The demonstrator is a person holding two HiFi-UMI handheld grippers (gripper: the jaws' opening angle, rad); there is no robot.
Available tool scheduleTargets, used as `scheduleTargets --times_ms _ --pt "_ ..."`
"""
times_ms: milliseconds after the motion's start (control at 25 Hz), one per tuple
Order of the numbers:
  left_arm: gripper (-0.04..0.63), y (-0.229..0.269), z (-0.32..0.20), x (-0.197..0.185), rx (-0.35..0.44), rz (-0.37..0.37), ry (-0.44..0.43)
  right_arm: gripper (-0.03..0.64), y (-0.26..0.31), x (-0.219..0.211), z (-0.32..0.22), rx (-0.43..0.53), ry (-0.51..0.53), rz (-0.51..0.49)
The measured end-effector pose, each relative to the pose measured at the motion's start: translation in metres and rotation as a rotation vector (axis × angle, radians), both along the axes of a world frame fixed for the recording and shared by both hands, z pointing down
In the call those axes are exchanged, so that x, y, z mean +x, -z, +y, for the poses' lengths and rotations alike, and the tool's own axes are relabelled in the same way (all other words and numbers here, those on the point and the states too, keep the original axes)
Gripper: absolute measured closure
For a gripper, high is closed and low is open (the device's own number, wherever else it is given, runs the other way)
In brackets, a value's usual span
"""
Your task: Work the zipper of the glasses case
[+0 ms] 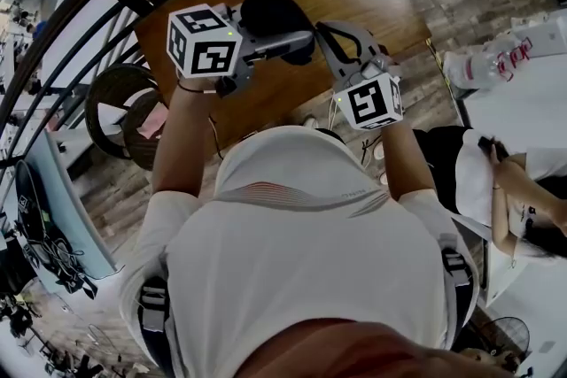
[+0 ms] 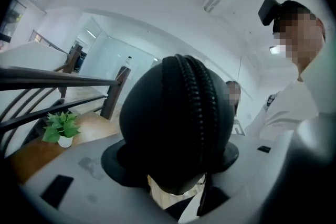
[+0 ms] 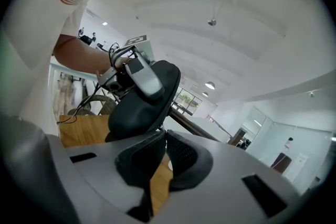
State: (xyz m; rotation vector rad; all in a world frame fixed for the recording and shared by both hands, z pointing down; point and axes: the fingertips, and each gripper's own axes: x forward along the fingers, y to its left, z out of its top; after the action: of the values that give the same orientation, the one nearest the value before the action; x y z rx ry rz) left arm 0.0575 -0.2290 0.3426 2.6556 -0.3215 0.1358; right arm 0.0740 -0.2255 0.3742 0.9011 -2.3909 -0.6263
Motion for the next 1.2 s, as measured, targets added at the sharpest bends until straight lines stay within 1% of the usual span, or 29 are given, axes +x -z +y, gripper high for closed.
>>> scheduleTargets --times_ms 200,400,600,760,960,1040,1120,1200 --pt "0.328 -0.035 0.020 0.010 0.012 -0.206 -0.142 0.560 0.001 -0.008 0.003 0.047 0.043 0.040" --pt "0.328 -0.067 0.032 0.017 0.026 -0.355 -0.220 0.560 0.011 -0.012 0.003 0.100 0.060 0.071" --pt "0.327 -0.096 0.041 0.017 0.041 -0.496 -0.277 0.557 0.013 -0.017 0.008 0.183 0.092 0.206" --pt "0.326 -0.128 0.043 0.012 0.055 -0.655 -0.309 0.554 -0.001 -0.023 0.013 0.203 0.137 0.308" --pt "0.325 -0.161 0.049 0.006 0.042 -0.815 -0.373 0.554 -0.024 -0.028 0.021 0.222 0.207 0.449" --pt "0.325 -0.172 0.052 0.004 0.040 -0.860 -0.399 0.554 -0.033 -0.030 0.024 0.223 0.229 0.489" --pt "0.325 -0.180 0.055 0.005 0.035 -0.872 -0.420 0.552 -0.039 -0.031 0.026 0.218 0.242 0.515" --pt "0.324 -0.184 0.056 0.007 0.041 -0.869 -0.429 0.551 -0.044 -0.030 0.027 0.208 0.248 0.526"
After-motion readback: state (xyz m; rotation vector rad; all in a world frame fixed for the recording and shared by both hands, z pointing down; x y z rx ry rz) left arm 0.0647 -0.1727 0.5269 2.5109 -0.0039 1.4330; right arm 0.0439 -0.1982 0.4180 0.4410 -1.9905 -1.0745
